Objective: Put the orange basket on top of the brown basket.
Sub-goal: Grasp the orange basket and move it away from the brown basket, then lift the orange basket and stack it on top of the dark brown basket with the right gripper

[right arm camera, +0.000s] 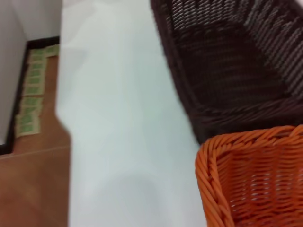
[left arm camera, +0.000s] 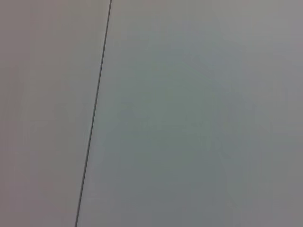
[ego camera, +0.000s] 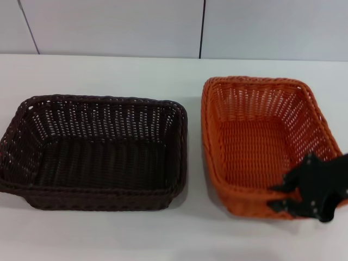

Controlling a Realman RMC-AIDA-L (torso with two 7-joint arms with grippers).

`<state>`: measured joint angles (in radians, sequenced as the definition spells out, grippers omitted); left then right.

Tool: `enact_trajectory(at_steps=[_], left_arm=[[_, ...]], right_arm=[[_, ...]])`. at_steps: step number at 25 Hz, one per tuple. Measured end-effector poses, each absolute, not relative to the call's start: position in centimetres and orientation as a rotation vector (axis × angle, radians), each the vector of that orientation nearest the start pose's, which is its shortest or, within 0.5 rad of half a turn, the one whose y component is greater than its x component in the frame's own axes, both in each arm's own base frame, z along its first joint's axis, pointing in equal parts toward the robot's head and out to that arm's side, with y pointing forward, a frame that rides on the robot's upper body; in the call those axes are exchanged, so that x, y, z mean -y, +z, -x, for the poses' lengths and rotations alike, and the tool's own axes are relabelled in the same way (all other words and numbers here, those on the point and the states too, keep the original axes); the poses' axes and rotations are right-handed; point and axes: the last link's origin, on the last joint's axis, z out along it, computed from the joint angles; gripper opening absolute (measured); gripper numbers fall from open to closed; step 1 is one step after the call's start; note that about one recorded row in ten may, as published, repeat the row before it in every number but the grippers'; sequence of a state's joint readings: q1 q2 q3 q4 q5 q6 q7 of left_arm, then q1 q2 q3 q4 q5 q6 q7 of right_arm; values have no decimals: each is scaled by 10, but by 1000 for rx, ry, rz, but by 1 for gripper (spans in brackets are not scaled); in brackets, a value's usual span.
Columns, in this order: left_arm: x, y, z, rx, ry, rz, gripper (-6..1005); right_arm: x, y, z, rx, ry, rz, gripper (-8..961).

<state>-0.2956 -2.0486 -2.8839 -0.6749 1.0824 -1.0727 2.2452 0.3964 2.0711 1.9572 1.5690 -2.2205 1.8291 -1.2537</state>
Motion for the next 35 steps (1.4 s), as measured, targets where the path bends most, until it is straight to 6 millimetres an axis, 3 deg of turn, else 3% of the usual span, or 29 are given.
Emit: enact_trajectory(at_steps=[6,25,31,35], left_arm=[[-297,206,402,534,-736,1174,741],[-295,208,403,541,-765,1136,741],[-295,209,403,543,-773,1124,741],[-296,208,403,546,-778,1125,741]], right_arm=[[-304,56,-166,-134,-134,2969,168],[-318,90,-96,368,-177,2662,161],[-320,89,-70,544,-136,2607,161],[-321,83,-45,692,-19,2584,161]])
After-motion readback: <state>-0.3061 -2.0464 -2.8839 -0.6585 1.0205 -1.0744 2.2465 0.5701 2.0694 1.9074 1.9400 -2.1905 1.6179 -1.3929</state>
